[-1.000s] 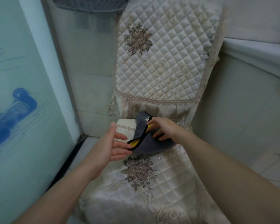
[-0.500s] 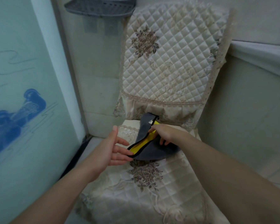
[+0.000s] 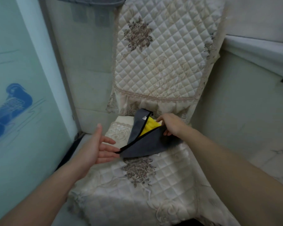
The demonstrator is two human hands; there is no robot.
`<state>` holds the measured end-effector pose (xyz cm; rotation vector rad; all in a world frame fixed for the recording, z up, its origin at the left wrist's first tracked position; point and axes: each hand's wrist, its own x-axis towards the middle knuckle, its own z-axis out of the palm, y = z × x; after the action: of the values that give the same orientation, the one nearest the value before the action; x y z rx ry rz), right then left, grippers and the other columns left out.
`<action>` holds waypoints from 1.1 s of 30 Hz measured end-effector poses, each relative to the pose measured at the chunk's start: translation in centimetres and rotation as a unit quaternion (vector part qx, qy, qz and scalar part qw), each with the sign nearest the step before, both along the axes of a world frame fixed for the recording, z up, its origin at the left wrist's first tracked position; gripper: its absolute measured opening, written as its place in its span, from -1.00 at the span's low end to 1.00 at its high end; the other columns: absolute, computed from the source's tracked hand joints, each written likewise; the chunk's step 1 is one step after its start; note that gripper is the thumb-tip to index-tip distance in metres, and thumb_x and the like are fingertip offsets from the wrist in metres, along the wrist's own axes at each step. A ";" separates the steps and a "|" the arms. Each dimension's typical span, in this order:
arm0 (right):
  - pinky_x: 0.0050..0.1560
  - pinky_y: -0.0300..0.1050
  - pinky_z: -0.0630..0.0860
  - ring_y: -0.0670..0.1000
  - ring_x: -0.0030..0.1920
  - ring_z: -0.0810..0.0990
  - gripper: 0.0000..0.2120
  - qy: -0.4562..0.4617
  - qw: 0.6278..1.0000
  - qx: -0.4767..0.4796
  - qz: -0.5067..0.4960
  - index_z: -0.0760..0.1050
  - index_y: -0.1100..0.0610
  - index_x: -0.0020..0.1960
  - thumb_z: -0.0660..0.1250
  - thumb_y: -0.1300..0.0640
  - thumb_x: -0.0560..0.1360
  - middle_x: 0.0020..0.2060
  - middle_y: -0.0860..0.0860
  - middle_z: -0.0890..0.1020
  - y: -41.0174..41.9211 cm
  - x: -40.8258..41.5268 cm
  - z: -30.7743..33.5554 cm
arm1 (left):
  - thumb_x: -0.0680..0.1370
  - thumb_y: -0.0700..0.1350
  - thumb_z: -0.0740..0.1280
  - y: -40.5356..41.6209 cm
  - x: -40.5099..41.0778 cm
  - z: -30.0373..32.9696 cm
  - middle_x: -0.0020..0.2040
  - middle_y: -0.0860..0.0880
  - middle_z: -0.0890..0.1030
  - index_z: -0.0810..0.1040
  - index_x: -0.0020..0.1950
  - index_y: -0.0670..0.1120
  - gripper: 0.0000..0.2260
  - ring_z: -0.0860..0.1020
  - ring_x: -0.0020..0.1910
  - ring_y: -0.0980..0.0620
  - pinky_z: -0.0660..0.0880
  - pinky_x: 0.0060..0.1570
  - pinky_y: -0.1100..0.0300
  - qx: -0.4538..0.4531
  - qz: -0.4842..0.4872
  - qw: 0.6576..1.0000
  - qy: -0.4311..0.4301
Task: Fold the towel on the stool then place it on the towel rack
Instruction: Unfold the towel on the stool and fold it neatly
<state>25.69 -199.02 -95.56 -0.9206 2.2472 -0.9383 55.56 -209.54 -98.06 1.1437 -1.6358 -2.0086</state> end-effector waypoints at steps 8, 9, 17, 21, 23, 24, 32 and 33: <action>-0.16 0.03 0.68 0.18 -0.38 0.68 -0.68 -0.167 0.971 -0.108 -0.134 0.62 0.14 0.06 0.13 0.04 0.59 -0.01 0.16 0.49 6.2 0.4 1.1 | 0.63 0.30 -0.05 -2.0 -3.7 4.2 -0.22 -0.14 0.74 0.54 0.02 -0.18 -0.39 0.73 -0.26 -0.07 0.63 -0.38 0.20 -0.021 0.102 0.990 0.097; -0.23 -0.02 0.68 0.16 -0.41 0.67 -0.64 -0.165 0.973 -0.095 -0.127 0.62 0.18 0.04 0.10 0.01 0.61 0.00 0.16 0.51 6.9 0.6 1.1 | 0.63 0.30 -0.05 -2.3 -4.1 4.6 -0.23 -0.13 0.74 0.54 0.01 -0.17 -0.40 0.73 -0.27 -0.06 0.63 -0.37 0.21 -0.026 0.105 0.989 0.100; -0.32 -0.05 0.66 0.25 -0.25 0.75 -0.84 -0.148 0.985 -0.047 -0.070 0.55 0.27 -0.07 0.26 0.20 0.52 -0.20 0.22 0.64 9.8 2.0 1.8 | 0.63 0.22 0.06 -3.0 -5.3 5.9 -0.21 -0.07 0.75 0.56 -0.01 -0.14 -0.52 0.73 -0.22 -0.01 0.59 -0.20 0.15 -0.063 0.077 0.992 0.081; -0.13 0.03 0.71 0.20 -0.16 0.76 -0.84 -0.067 0.998 -0.018 -0.009 0.67 0.23 -0.09 0.33 0.38 0.47 -0.28 0.22 0.74 10.7 1.8 3.6 | 0.54 -0.19 0.39 -2.6 -4.4 6.2 -0.07 -0.07 0.73 0.61 0.03 -0.08 -0.91 0.70 -0.07 0.01 0.59 0.00 0.18 -0.238 0.019 0.971 0.022; -0.22 -0.01 0.71 0.14 -0.25 0.76 -0.91 -0.008 1.000 -0.015 -0.010 0.66 0.22 -0.09 0.39 0.34 0.50 -0.35 0.19 0.73 10.8 1.8 4.9 | 0.49 -0.27 0.44 -2.8 -4.1 6.8 -0.09 0.06 0.71 0.61 0.06 -0.05 -0.80 0.67 -0.10 0.15 0.54 -0.01 0.30 -0.324 -0.021 0.946 -0.016; -0.35 -0.10 0.66 0.06 -0.33 0.74 -0.93 0.036 0.999 -0.019 -0.019 0.65 0.19 -0.13 0.41 0.30 0.51 -0.42 0.11 0.72 10.8 1.6 5.5 | 0.47 -0.28 0.45 -3.0 -4.1 7.4 -0.10 0.11 0.69 0.61 0.07 -0.05 -0.77 0.65 -0.17 0.23 0.52 -0.08 0.39 -0.353 -0.033 0.935 -0.023; -0.08 -0.18 0.48 -0.16 -0.17 0.57 -0.75 0.225 0.967 0.072 0.099 0.63 -0.06 0.07 0.53 -0.07 0.43 -0.08 -0.16 0.65 10.6 3.3 6.6 | 0.42 -0.27 0.50 -3.0 -5.6 10.2 -0.10 -0.04 0.72 0.68 0.09 -0.15 -0.76 0.66 -0.16 0.08 0.55 -0.07 0.26 -0.531 -0.099 0.836 -0.099; -0.07 -0.17 0.48 -0.12 -0.12 0.58 -0.58 0.215 0.965 0.090 0.117 0.59 -0.05 0.20 0.52 -0.16 0.41 0.02 -0.12 0.63 10.6 4.1 5.2 | 0.42 -0.28 0.50 -2.8 -5.6 10.0 -0.09 -0.06 0.72 0.69 0.08 -0.15 -0.76 0.66 -0.16 0.05 0.55 -0.05 0.22 -0.539 -0.109 0.828 -0.108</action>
<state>29.84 -188.42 -90.41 -1.3717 2.4486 -0.4498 49.97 -212.30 -88.08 0.7272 -2.5379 -0.6881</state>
